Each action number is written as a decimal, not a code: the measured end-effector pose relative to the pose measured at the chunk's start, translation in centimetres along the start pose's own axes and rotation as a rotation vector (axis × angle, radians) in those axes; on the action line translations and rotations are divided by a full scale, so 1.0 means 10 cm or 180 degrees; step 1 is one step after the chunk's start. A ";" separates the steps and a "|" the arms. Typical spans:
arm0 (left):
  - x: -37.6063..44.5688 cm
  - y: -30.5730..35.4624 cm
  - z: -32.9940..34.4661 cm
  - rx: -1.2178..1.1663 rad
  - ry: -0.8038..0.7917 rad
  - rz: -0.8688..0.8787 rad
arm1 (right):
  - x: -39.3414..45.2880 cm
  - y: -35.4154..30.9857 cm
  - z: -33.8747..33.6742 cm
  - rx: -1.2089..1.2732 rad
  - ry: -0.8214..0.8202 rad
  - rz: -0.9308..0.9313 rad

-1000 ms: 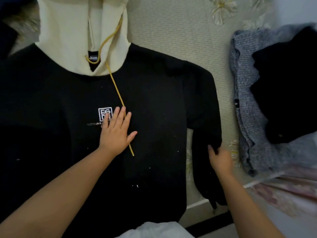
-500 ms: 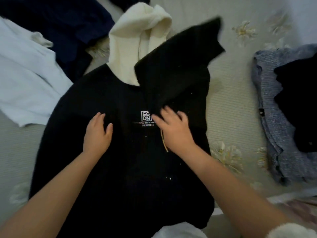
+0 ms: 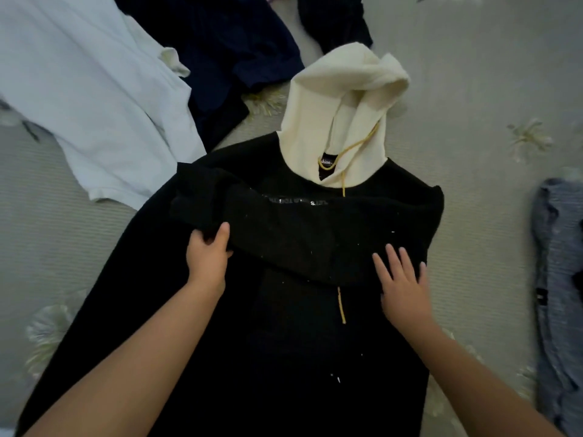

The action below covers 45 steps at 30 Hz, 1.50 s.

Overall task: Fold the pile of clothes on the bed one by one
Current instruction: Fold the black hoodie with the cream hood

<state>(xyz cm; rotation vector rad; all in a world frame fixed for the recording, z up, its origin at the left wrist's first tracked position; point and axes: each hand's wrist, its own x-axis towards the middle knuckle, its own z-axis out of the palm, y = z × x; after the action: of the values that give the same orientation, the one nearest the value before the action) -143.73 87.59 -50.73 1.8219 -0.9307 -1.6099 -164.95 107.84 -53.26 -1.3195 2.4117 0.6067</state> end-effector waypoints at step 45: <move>1.05 0.25 0.74 0.5098 -0.0798 0.2351 | 0.72 -0.41 -0.41 0.1417 0.1435 -0.0139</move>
<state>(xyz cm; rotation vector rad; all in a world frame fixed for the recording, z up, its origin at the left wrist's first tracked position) -150.83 78.15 -56.42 1.5105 -3.0640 -0.4251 -165.55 98.65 -54.00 -1.4092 2.6303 -0.2671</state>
